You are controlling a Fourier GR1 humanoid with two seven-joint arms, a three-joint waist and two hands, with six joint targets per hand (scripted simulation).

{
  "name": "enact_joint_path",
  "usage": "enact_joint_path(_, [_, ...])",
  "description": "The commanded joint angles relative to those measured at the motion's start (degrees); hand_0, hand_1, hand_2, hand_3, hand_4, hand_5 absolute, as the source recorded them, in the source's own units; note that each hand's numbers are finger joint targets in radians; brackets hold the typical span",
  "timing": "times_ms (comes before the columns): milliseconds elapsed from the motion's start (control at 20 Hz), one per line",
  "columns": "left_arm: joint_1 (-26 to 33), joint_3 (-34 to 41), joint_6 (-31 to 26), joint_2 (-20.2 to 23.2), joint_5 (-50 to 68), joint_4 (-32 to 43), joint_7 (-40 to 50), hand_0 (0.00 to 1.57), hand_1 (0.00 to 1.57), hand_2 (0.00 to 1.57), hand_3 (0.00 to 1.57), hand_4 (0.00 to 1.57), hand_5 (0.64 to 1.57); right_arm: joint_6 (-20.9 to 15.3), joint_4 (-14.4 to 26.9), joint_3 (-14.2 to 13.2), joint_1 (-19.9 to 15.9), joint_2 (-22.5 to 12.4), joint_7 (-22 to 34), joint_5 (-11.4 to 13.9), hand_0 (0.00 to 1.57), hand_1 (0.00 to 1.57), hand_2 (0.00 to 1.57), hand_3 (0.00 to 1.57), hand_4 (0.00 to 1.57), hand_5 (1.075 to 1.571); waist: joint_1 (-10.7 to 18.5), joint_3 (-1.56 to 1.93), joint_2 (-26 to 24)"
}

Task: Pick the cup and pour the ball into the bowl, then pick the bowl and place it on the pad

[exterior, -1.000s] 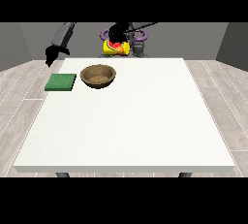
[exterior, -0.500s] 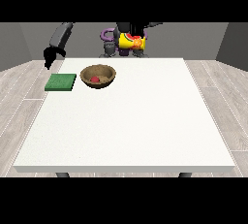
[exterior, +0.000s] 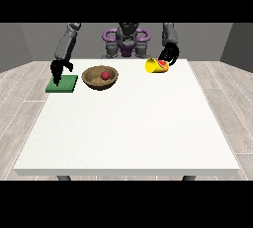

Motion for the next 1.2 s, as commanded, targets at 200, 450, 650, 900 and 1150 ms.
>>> enact_joint_path(200, [3.2,12.7,-2.2,1.9,27.6,0.4,-24.1,1.1,1.1,1.02,0.72,1.34,1.555,0.0,-1.7,-2.7,-1.4,0.0,-0.6,-3.3,0.0,0.0,0.39,0.29,0.67,1.547,4.6,0.24,9.5])
enact_joint_path(450, [2.7,15.3,-12.9,-0.1,37.2,8.5,-28.2,0.0,0.0,0.0,0.0,0.0,0.654,-0.2,-5.2,-2.9,-4.4,0.8,0.7,-5.0,0.0,0.0,0.29,0.0,0.0,1.548,2.8,0.27,14.6])
enact_joint_path(650, [0.3,18.3,-15.2,1.3,40.1,12.1,-30.9,0.0,0.0,0.0,0.0,0.0,0.643,-2.6,-6.6,-1.0,-7.8,0.7,2.6,-3.5,0.0,0.0,0.0,0.0,0.0,1.571,-0.6,0.47,14.2])
enact_joint_path(900, [-0.4,18.0,-16.4,2.2,40.4,8.3,-26.8,0.0,0.0,0.0,0.0,0.0,0.664,-4.9,-2.2,0.0,-9.8,5.0,2.3,-2.4,0.0,0.0,0.0,0.0,0.0,1.569,-0.4,0.61,13.9])
enact_joint_path(1150, [7.0,18.5,-14.7,0.9,40.2,11.4,-27.1,0.0,0.0,0.0,0.0,0.0,0.683,0.2,-2.2,0.1,-6.9,5.8,8.8,-5.3,0.0,0.0,0.0,0.0,0.0,1.571,-4.0,0.53,2.8])
